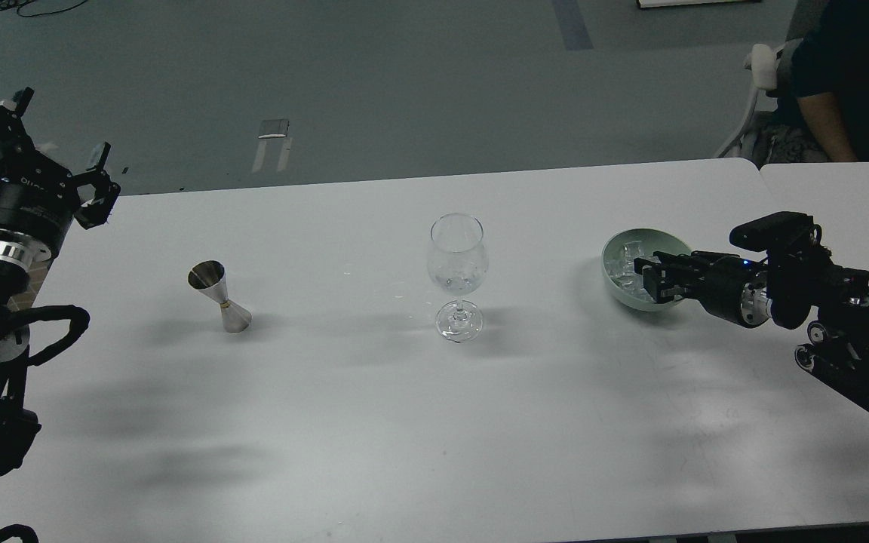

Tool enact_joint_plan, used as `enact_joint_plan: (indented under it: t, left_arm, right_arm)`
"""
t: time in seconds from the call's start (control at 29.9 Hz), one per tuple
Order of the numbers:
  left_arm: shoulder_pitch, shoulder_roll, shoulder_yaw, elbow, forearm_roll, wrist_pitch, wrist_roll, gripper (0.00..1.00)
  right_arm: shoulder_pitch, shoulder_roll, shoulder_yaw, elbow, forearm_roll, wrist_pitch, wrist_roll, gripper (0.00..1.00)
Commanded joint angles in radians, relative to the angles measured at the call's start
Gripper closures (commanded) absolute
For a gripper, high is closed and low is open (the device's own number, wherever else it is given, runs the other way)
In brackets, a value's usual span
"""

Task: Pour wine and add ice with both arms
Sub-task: 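Reach the right gripper into the green bowl and grasp ice cubes, then lift the held ice with the right gripper over the wine glass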

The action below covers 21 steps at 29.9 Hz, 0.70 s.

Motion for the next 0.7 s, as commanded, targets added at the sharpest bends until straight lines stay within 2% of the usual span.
enact_joint_plan:
  t: [0.0,0.1,0.23,0.47,0.67]
  left_arm:
    - [0.000,-0.001,0.000,0.000,0.000,0.001,0.000,0.02]
    - [-0.001,0.000,0.000,0.000,0.000,0.001,0.000,0.02]
    - [-0.003,0.000,0.000,0.000,0.000,0.001,0.000,0.02]
    - [-0.003,-0.002,0.000,0.000,0.000,0.000,0.000,0.02]
    - [-0.004,-0.003,0.000,0.000,-0.002,0.001,0.000,0.02]
  right_arm:
    - [0.003,0.000,0.000,0.001,0.000,0.004,-0.001,0.84]
    - [0.018,-0.006,0.001,0.006,0.001,0.003,-0.002,0.90]
    - [0.043,-0.050,0.001,0.044,0.006,0.003,-0.002,0.91]
    - [0.115,-0.227,0.003,0.236,0.020,0.009,-0.004,0.91]
    - [0.216,-0.328,0.000,0.420,0.020,0.038,0.007,0.91]
